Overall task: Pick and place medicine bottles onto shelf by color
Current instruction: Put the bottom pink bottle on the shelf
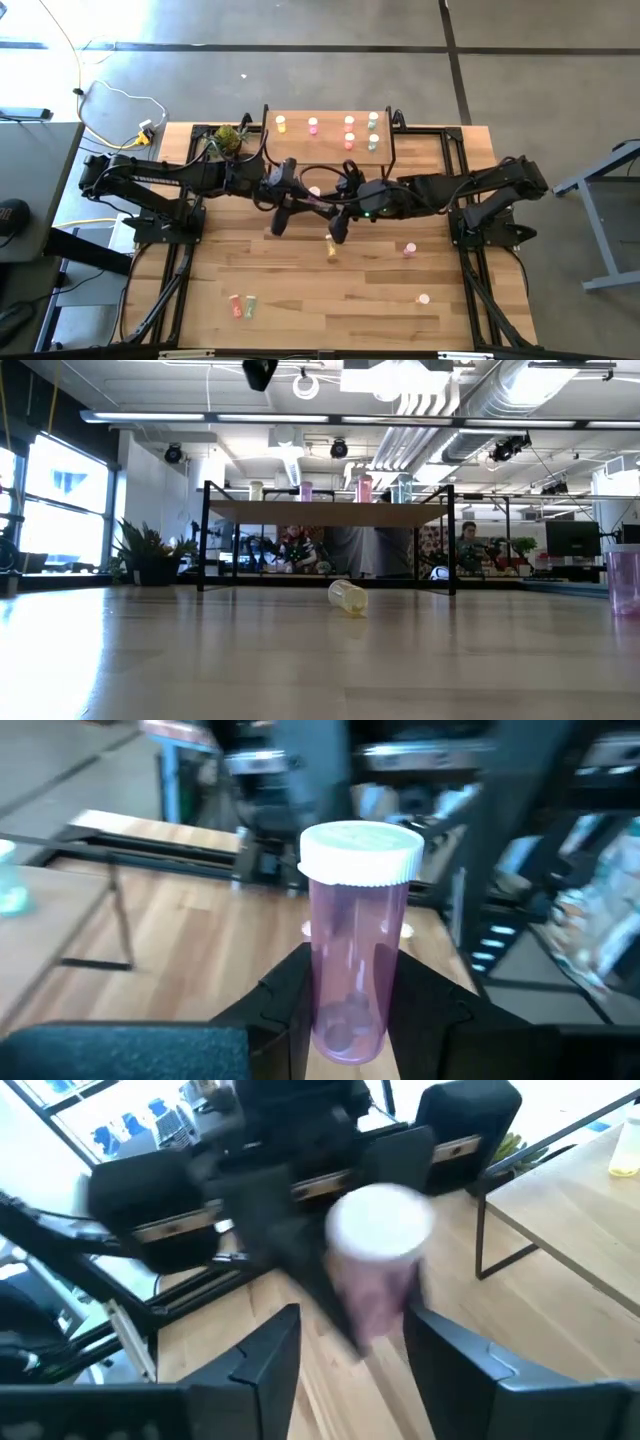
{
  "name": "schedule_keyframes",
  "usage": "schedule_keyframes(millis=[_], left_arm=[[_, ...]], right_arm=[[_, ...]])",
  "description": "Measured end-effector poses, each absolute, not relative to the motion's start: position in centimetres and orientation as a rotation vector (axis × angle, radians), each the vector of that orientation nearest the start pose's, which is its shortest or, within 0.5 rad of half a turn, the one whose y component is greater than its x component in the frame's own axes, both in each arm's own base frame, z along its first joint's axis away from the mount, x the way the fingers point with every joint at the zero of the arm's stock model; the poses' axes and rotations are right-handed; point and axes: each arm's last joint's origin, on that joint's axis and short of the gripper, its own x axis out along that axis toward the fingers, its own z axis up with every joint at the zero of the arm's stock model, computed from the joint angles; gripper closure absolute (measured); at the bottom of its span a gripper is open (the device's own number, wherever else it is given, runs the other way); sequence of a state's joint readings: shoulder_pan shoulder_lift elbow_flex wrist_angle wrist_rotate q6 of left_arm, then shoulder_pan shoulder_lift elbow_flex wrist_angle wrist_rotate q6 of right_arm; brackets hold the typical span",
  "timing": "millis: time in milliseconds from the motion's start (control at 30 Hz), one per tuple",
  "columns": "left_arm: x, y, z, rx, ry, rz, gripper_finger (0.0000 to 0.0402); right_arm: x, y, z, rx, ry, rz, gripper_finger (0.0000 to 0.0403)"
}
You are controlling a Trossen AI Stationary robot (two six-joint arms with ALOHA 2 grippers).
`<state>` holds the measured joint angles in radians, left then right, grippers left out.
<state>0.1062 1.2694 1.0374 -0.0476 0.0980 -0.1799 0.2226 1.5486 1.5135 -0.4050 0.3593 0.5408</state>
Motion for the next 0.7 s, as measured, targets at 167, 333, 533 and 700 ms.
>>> schedule_keyframes(millis=[167, 333, 533, 700], left_arm=[[28.5, 3.4, 33.1, -0.205, 0.274, 0.086, 0.0311], [28.4, 3.9, 33.1, -0.199, 0.274, 0.103, 0.0311], [28.4, 4.0, 33.1, -0.13, 0.273, 0.098, 0.0311], [28.5, 4.1, 32.8, -0.122, 0.2, 0.121, 0.0311]], right_arm=[[32.4, 6.3, 39.2, 0.399, 0.372, -0.218, 0.0231], [31.0, 5.5, 40.7, 0.309, 0.34, -0.192, 0.0231], [29.4, 2.9, 42.5, 0.184, 0.285, -0.217, 0.0231], [28.7, 0.2, 43.6, 0.083, 0.24, -0.187, 0.0231]])
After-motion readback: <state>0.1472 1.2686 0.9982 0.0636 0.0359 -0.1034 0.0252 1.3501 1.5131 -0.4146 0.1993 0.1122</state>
